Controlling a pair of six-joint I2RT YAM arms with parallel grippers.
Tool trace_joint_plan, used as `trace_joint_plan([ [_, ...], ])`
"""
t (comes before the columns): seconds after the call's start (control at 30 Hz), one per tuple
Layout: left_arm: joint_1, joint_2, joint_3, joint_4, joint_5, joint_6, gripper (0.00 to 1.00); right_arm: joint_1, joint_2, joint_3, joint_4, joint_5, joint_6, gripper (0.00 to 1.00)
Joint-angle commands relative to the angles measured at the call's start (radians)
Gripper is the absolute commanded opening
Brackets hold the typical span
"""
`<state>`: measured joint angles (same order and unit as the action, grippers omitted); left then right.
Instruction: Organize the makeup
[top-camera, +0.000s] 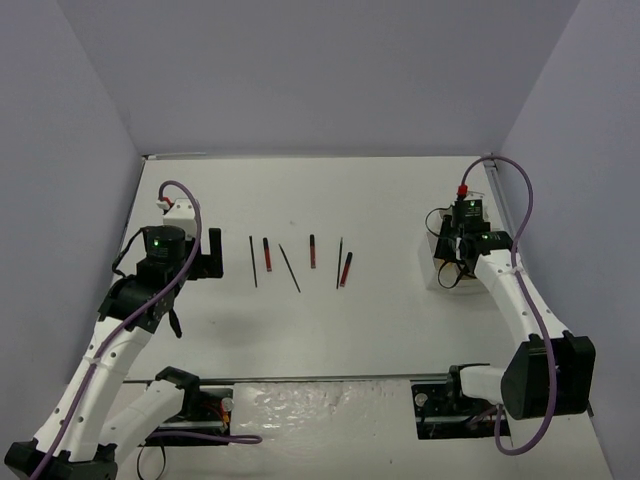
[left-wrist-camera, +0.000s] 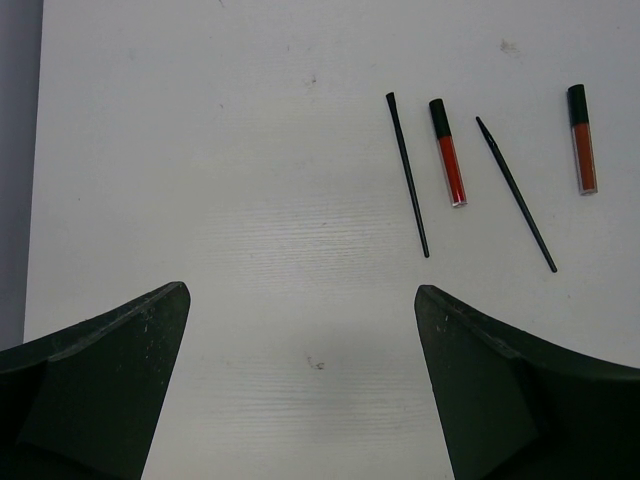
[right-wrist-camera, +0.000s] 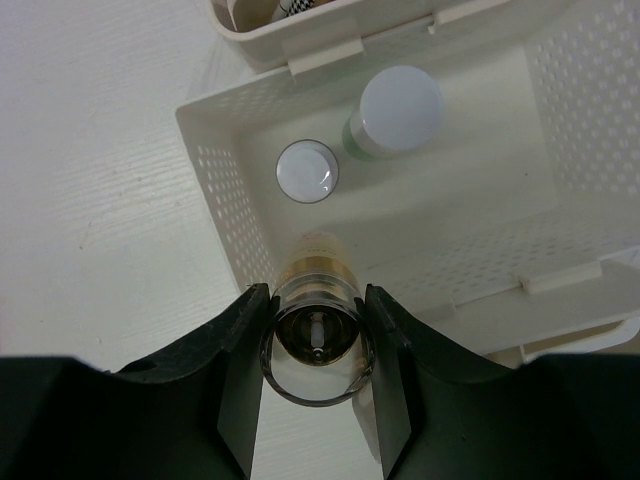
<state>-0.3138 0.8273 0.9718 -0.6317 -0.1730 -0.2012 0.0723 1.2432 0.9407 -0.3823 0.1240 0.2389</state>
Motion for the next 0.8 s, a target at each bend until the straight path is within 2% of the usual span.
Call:
trace_joint_plan([
  [0.0,0.007,-0.007,0.017,0.037,-0.004,-0.004,0.94,-0.028,0.012,-0.016,0.127,0.004,-0.004,0.0],
  [0.3,0.009,-0.002,0.015,0.038,-0.003,-0.004,0.94,-0.045,0.042,-0.048,0.186,-0.015,-0.011,0.0],
  [0.57,0.009,-0.008,0.013,0.038,-0.008,-0.003,0.94,-0.046,0.059,-0.048,0.189,-0.018,-0.018,0.18],
  [0.77,0.009,-0.008,0.015,0.038,-0.009,-0.003,0.94,-0.046,0.071,-0.045,0.186,-0.014,-0.02,0.39],
])
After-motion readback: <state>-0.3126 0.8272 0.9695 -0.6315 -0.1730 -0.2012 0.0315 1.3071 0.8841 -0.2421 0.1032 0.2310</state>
